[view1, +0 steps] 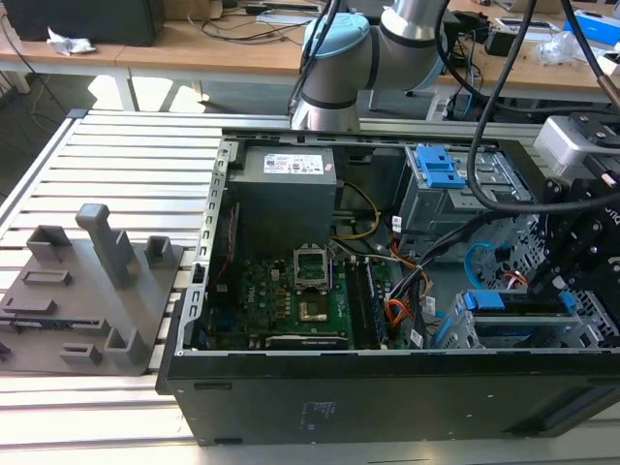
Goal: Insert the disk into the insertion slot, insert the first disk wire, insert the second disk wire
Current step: 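Insert the first disk wire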
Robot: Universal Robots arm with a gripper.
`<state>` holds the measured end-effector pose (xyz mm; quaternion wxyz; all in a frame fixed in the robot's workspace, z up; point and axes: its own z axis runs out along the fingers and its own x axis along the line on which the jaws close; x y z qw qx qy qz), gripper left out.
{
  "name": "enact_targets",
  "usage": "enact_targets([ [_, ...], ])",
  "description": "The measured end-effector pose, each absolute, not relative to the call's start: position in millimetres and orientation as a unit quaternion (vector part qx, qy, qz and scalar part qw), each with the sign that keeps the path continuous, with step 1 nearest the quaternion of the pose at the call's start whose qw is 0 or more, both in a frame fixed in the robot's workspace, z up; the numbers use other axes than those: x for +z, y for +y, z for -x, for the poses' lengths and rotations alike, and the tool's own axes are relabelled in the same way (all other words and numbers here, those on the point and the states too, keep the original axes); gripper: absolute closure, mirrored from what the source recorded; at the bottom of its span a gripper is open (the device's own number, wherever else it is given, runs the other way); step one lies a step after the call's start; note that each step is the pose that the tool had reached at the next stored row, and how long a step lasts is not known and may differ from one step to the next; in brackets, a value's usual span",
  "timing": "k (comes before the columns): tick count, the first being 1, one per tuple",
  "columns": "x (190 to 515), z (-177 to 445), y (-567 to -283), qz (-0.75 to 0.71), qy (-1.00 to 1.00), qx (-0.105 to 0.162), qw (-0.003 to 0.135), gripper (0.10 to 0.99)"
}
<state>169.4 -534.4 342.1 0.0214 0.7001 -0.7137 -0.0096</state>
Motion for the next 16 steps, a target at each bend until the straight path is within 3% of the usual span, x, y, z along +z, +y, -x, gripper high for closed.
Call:
enact_targets([
  [16,338.0,-174.2,-534.5,-0.7,-0.714,-0.01,0.021,0.91],
])
